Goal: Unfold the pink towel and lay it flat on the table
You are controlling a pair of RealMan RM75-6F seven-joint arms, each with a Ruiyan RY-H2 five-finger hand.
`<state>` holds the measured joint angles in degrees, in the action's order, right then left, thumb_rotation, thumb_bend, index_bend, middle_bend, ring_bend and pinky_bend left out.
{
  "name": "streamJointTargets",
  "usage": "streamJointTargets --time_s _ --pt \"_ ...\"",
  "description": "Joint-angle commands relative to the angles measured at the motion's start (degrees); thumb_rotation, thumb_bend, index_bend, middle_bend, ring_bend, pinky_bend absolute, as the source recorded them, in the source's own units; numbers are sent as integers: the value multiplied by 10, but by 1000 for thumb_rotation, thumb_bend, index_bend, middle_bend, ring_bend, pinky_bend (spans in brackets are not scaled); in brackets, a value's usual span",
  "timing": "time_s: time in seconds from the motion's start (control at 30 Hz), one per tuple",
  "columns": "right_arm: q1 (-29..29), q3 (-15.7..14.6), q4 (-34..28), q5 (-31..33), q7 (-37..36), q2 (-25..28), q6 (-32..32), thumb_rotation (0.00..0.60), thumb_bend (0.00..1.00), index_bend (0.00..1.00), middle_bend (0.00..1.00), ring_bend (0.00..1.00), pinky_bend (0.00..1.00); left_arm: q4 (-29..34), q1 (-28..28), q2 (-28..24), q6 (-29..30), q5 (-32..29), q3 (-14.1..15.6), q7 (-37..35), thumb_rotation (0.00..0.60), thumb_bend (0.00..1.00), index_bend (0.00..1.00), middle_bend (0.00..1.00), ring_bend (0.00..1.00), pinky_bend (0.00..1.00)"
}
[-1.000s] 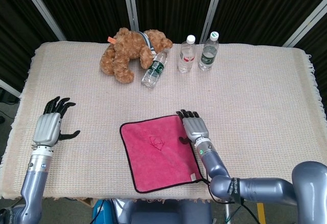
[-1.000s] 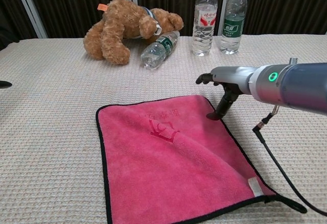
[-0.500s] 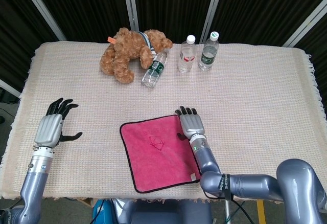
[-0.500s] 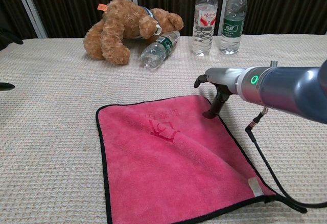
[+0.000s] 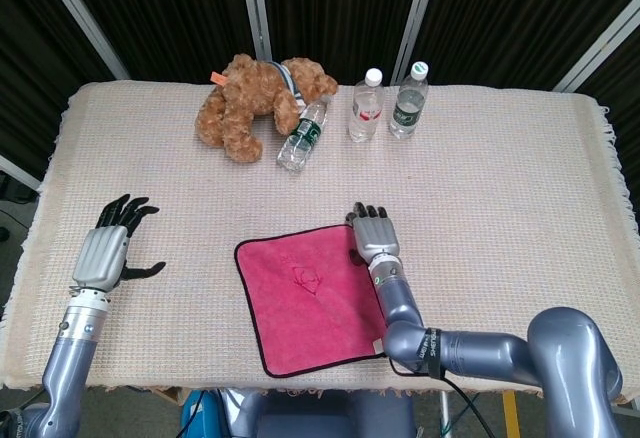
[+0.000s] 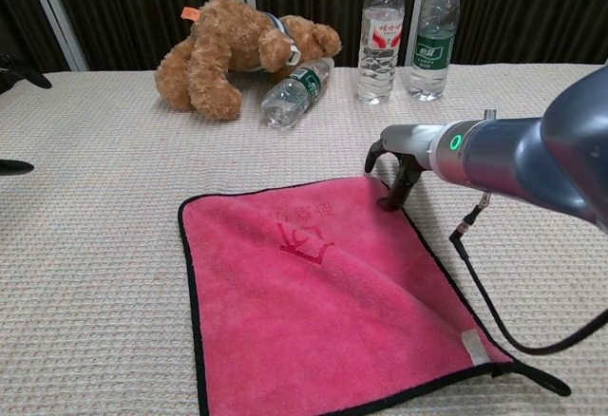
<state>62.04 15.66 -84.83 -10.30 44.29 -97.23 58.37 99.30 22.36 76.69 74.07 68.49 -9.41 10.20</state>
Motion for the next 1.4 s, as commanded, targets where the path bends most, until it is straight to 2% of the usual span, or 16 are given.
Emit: streamJointTargets --time_s 0.03,0.37,1.1,1.4 --pt "5 2 13 9 5 -7 -8 600 435 222 0 0 0 0 0 0 -1 0 0 -1 600 167 211 109 0 0" --pt "15 10 38 18 11 -25 -14 600 462 329 0 0 0 -5 0 1 -10 -2 -1 -6 600 167 208 109 0 0" --pt "1 9 -5 4 7 -15 15 600 465 421 0 0 0 3 -2 -2 -14 8 1 -16 600 167 205 109 0 0" --pt "-6 11 -7 -14 -4 -21 28 600 468 543 98 0 0 6 -5 -3 -11 16 2 -21 600 167 205 109 0 0"
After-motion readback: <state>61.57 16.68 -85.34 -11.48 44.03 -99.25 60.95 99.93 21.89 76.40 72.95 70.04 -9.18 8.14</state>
